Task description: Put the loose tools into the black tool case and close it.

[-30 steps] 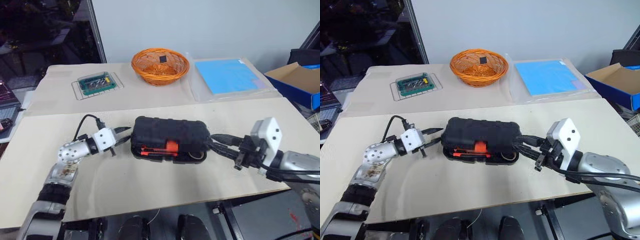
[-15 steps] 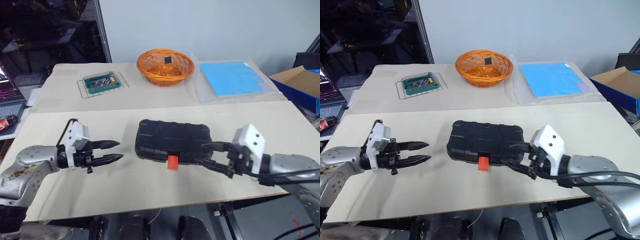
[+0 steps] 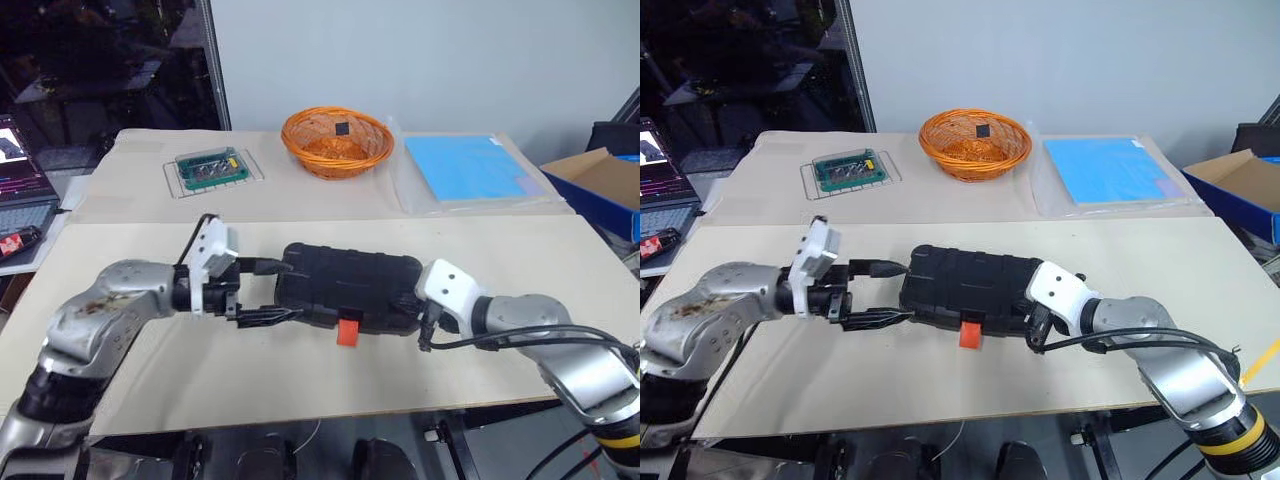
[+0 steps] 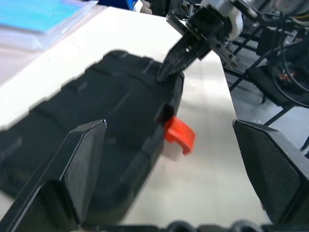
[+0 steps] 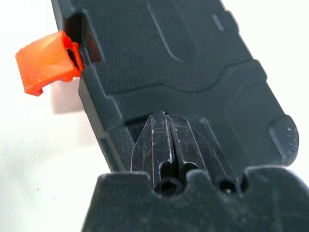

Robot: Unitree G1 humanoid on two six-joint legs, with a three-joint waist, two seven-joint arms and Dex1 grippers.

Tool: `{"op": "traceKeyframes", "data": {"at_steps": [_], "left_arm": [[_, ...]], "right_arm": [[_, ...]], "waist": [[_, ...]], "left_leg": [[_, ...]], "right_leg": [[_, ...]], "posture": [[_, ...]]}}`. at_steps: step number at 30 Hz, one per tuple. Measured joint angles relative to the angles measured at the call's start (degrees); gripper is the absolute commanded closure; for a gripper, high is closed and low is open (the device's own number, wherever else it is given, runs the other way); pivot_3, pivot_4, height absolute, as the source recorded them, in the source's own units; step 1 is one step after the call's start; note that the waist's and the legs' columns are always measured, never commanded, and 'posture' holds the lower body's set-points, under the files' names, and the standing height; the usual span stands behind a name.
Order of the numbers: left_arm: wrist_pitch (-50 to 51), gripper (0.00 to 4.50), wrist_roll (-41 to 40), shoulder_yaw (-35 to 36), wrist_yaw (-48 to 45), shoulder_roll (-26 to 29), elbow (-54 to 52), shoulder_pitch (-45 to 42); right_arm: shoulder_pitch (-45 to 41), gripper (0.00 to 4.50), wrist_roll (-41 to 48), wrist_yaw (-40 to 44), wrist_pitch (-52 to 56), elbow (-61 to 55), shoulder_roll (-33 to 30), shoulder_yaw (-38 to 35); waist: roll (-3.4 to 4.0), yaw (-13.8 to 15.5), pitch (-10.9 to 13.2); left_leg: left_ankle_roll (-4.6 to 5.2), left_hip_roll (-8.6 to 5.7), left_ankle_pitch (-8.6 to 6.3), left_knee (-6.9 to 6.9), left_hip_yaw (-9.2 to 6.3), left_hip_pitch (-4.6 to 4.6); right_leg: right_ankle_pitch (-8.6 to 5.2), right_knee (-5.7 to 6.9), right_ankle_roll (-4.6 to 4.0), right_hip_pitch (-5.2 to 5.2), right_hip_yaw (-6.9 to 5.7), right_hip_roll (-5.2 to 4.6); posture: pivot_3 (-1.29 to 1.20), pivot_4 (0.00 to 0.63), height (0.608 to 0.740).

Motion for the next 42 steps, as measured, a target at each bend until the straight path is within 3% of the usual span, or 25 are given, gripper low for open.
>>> {"op": "traceKeyframes", "data": {"at_steps": [5,8,14,18,23,27,31,37,42], "left_arm": [[-1.9,0.0,7.4,-6.0,-4.1,-5.1,14.9,-10.4],[-4.7,0.0,11.4,-8.4,-6.3,-8.6,24.2,-16.1],[-11.6,0.0,23.7,-11.1,1.6,-21.9,53.8,-33.9],[-17.0,0.0,30.8,-11.6,5.6,-26.4,69.2,-40.4],[-22.3,0.0,35.1,-11.5,6.0,-27.5,77.0,-43.2],[-21.4,0.0,36.6,-11.4,0.4,-25.5,77.0,-43.2],[-14.0,0.0,36.4,-10.8,-6.7,-21.6,71.2,-40.4],[5.4,0.0,32.3,-5.9,-8.0,-13.6,46.9,-27.9],[20.5,0.0,25.3,2.1,-5.3,-10.3,29.7,-18.6]], "right_arm": [[11.4,4.45,16.3,2.1,6.0,-10.0,3.7,-10.4],[15.4,4.45,19.3,1.0,9.3,-15.8,2.1,-12.8],[12.9,4.45,11.3,-10.0,14.3,-11.8,3.1,-7.0],[9.9,4.45,8.5,-13.4,16.7,-9.5,4.3,-5.0],[3.7,4.45,6.4,-16.6,21.2,-5.4,7.1,-2.6],[-4.1,4.45,4.0,-19.2,24.2,-1.0,8.9,-0.4],[-11.7,4.45,1.5,-19.6,25.3,4.8,11.1,3.6],[-23.5,4.45,-4.5,-15.4,19.1,20.0,14.6,12.1],[-25.4,4.45,-6.8,-11.0,14.3,24.9,14.6,12.8]], "waist": [[0.34,-0.4,0.2],[0.36,-0.7,0.2],[0.34,-0.4,0.3],[0.34,-0.9,0.3],[0.34,-1.3,0.3],[0.34,-1.9,0.3],[0.39,-2.9,0.3],[0.43,-4.9,0.3],[0.58,-4.1,0.4]], "left_leg": [[0.46,0.0,0.27,0.01,0.07,-0.46],[0.49,0.01,0.25,0.01,0.1,-0.5],[1.06,-0.07,-0.08,0.59,-0.01,-1.01],[1.01,-0.07,-0.07,0.62,0.06,-1.05],[0.97,-0.07,-0.09,0.66,0.14,-1.08],[1.0,-0.06,-0.2,0.63,0.1,-1.02],[0.89,-0.01,-0.15,0.61,0.11,-0.96],[0.8,0.0,-0.08,0.6,0.21,-0.85],[0.71,-0.01,-0.02,0.57,0.2,-0.92]], "right_leg": [[0.2,0.11,-0.32,-0.29,0.15,0.06],[0.2,0.05,-0.32,-0.3,0.12,0.08],[0.27,0.04,-0.13,-0.47,0.06,-0.01],[0.22,0.04,-0.01,-0.48,0.1,-0.03],[0.23,0.01,0.05,-0.5,0.09,-0.03],[0.23,0.07,0.05,-0.53,0.09,-0.09],[0.28,0.22,-0.06,-0.61,0.12,-0.08],[0.28,0.34,-0.06,-0.6,0.33,0.01],[0.22,0.61,0.01,-0.62,0.34,0.04]], "posture": [[0.0,0.15,0.74],[0.0,0.15,0.74],[0.0,0.15,0.74],[0.0,0.15,0.74],[0.0,0.15,0.74],[0.0,0.15,0.74],[0.0,0.15,0.74],[0.0,0.15,0.74],[0.0,0.15,0.74]]}}
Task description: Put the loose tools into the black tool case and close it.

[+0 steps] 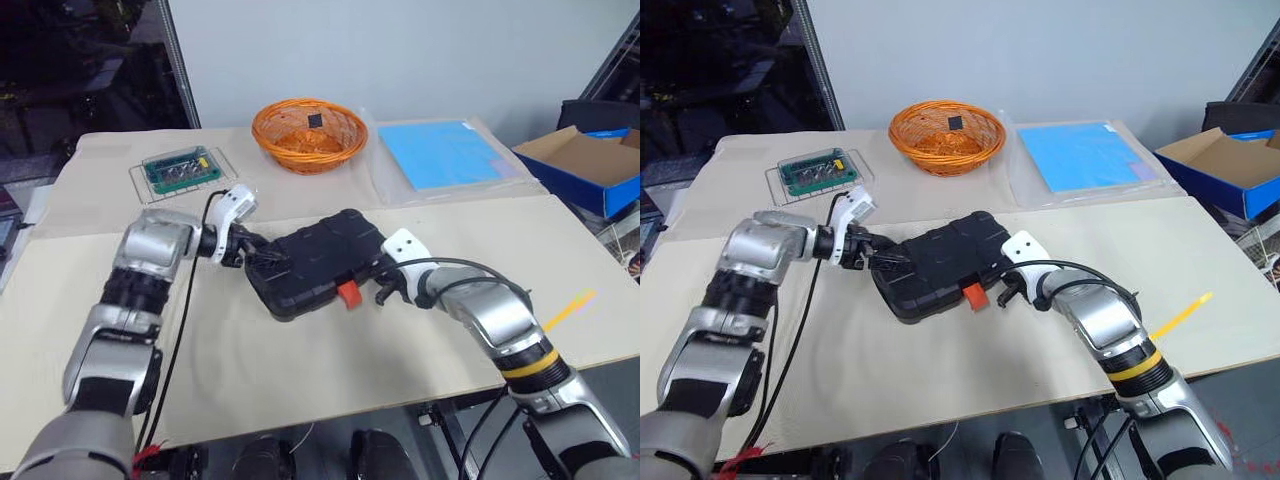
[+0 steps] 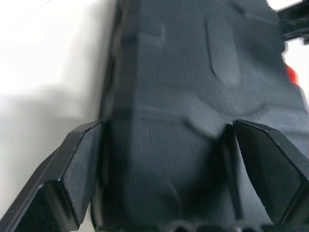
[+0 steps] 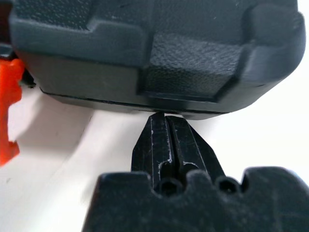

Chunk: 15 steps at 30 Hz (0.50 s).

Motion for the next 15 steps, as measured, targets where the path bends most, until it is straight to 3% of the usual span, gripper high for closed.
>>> {"op": "traceKeyframes", "data": {"at_steps": [3,7,12,13,15], "left_arm": [[0.5,0.0,-7.4,5.5,-1.4,0.9,-13.4,6.0],[-1.1,0.0,-12.6,8.6,-2.5,2.6,-22.9,8.3],[-10.6,0.0,-14.1,5.6,-5.0,2.9,-27.8,14.2],[-12.6,0.0,-13.7,4.3,-5.2,2.9,-27.8,14.9],[-15.7,0.0,-12.7,1.5,-5.3,2.8,-27.7,15.5]], "right_arm": [[4.6,3.59,2.6,3.3,1.1,-7.2,-3.2,-4.8],[10.5,2.33,8.3,5.8,6.2,-18.6,-6.7,-13.9],[19.0,0.57,17.9,7.1,13.6,-30.8,-4.5,-24.9],[19.6,0.36,18.6,6.6,13.8,-32.0,-3.4,-25.0],[19.9,0.36,19.5,5.0,13.9,-32.6,-1.1,-24.6]], "waist": [[0.1,1.1,0.1],[0.16,2.3,0.1],[0.18,2.6,0.2],[0.18,2.6,0.2],[0.2,2.5,0.2]], "left_leg": [[0.0,-0.05,-0.03,-0.02,-0.09,-0.21],[-0.03,-0.06,-0.04,-0.06,-0.21,-0.21],[-0.34,-0.06,-0.2,-0.06,-0.19,0.11],[-0.49,-0.05,-0.24,-0.07,-0.19,0.12],[-0.65,-0.02,-0.2,-0.07,-0.19,0.12]], "right_leg": [[-0.05,-0.22,0.08,-0.06,-0.13,-0.07],[-0.05,-0.47,0.09,0.16,-0.41,-0.04],[-0.05,-0.55,0.05,0.3,-0.31,-0.04],[-0.02,-0.55,-0.01,0.27,-0.3,-0.03],[0.03,-0.53,-0.09,0.24,-0.29,-0.01]], "posture": [[0.0,0.15,0.74],[0.0,0.15,0.74],[0.0,0.15,0.74],[0.0,0.15,0.74],[0.0,0.15,0.74]]}}
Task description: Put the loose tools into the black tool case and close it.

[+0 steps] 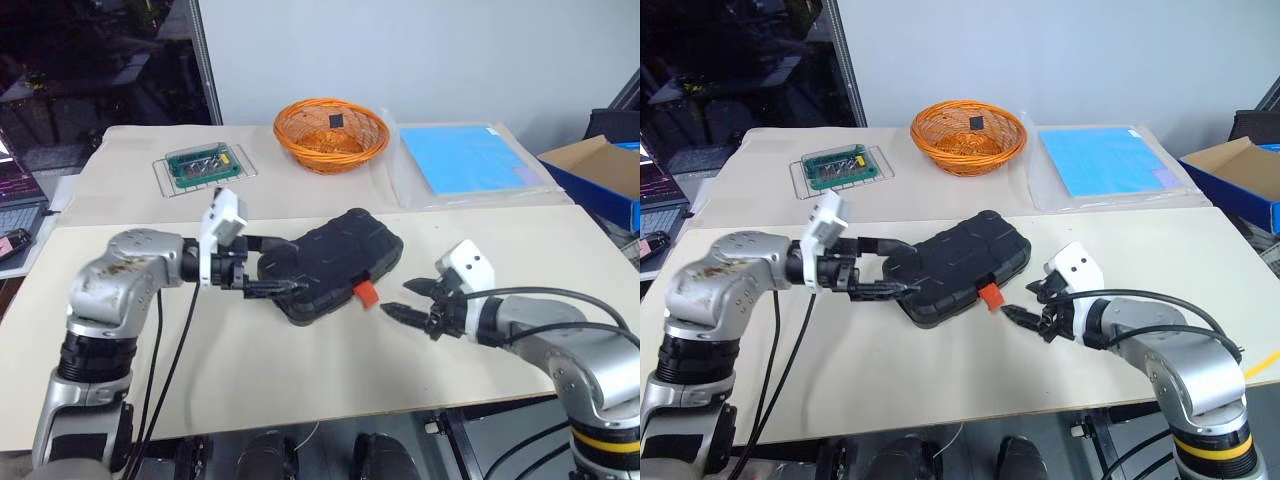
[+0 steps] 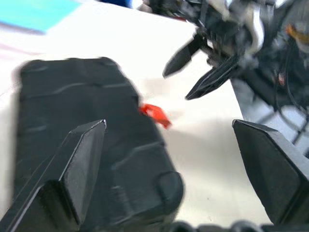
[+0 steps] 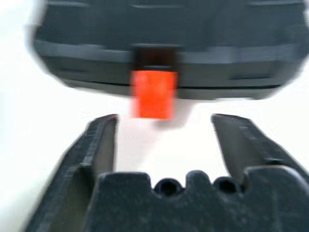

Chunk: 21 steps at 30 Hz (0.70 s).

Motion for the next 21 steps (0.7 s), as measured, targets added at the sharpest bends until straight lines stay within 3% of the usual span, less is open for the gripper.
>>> {"op": "traceKeyframes", "data": {"at_steps": [5,8,21], "left_arm": [[-5.1,0.0,3.9,-6.3,1.3,-0.4,0.2,0.2],[-6.2,0.0,5.6,-8.3,2.6,-0.3,0.2,1.2],[-6.4,0.0,7.4,-9.5,6.3,-0.2,0.1,2.7]], "right_arm": [[-2.2,0.36,-2.8,-5.7,-0.6,2.9,4.5,5.6],[-3.4,0.36,-5.1,-7.6,-1.6,6.6,5.2,7.7],[-6.2,0.36,-6.7,-8.5,-2.9,10.4,6.7,11.1]], "waist": [[0.08,0.0,0.0],[0.1,0.0,0.0],[0.12,0.0,0.1]], "left_leg": [[-0.07,0.0,0.13,0.03,0.0,0.0],[0.44,-0.01,0.42,0.0,0.0,-0.04],[0.51,-0.01,0.4,-0.01,0.01,-0.07]], "right_leg": [[0.1,0.07,-0.12,-0.04,0.04,0.0],[0.09,0.1,-0.13,-0.09,0.05,0.0],[0.04,0.06,-0.05,-0.08,0.02,0.02]], "posture": [[0.0,0.15,0.74],[0.0,0.15,0.74],[0.0,0.15,0.74]]}}
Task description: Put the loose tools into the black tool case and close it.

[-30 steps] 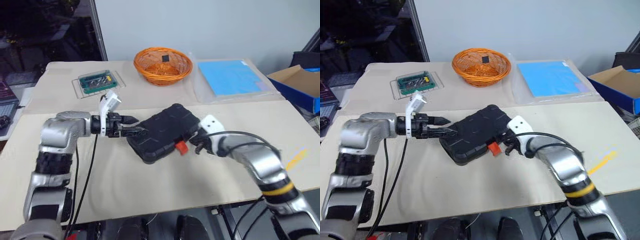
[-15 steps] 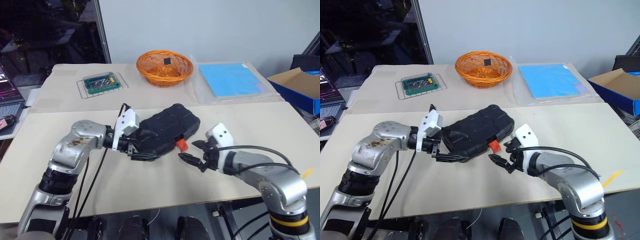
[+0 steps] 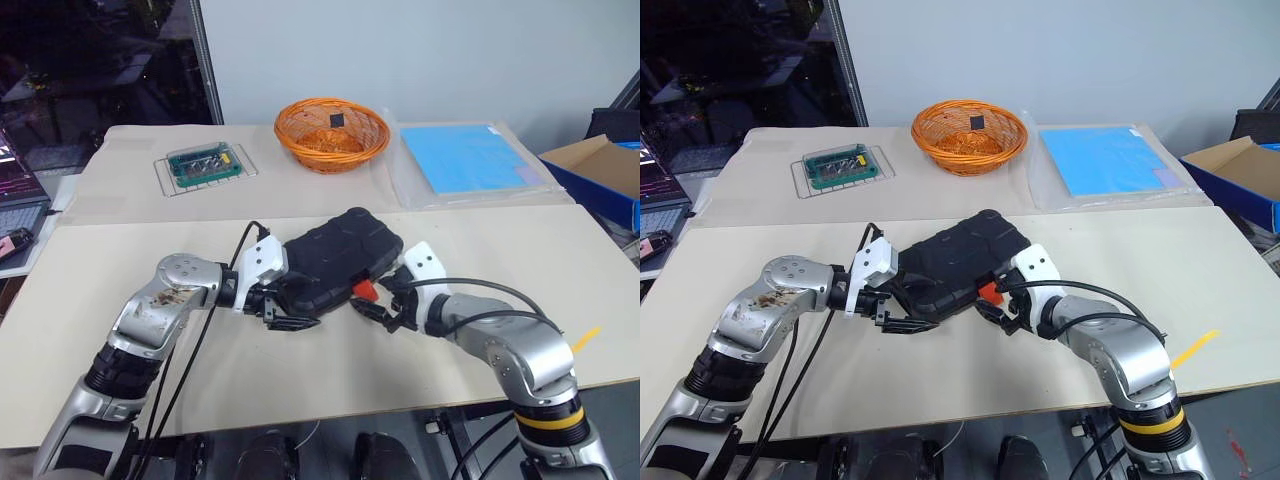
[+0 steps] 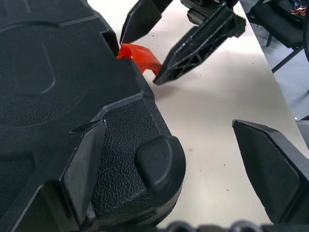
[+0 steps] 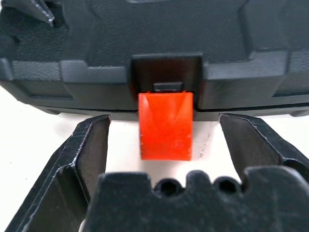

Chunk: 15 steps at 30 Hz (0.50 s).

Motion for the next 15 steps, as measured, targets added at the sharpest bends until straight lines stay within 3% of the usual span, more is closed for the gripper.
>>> {"op": "traceKeyframes", "data": {"at_steps": [9,12,15], "left_arm": [[-1.0,0.0,0.0,0.0,0.2,0.3,0.0,0.4],[-1.1,0.0,0.0,0.0,0.2,0.4,0.0,0.4],[-1.1,0.0,0.0,0.0,0.2,0.5,0.0,0.4]], "right_arm": [[-0.7,0.36,0.8,0.0,2.9,-0.7,-0.3,0.0],[-0.7,1.02,0.8,0.1,3.0,-0.7,-0.4,0.0],[-1.2,2.14,0.8,0.1,3.0,-0.5,-0.7,0.0]], "waist": [[0.0,-0.1,0.0],[0.0,-0.1,0.0],[0.01,-0.1,0.0]], "left_leg": [[0.0,0.0,0.0,0.0,-0.01,0.0],[0.0,0.0,0.0,0.0,0.0,0.0],[0.0,0.0,0.0,0.0,0.0,0.0]], "right_leg": [[0.0,0.01,-0.01,-0.01,0.0,0.0],[0.0,0.01,-0.01,-0.01,0.0,0.0],[0.0,0.01,-0.01,-0.01,0.0,0.0]], "posture": [[0.0,0.15,0.74],[0.0,0.15,0.74],[0.0,0.15,0.74]]}}
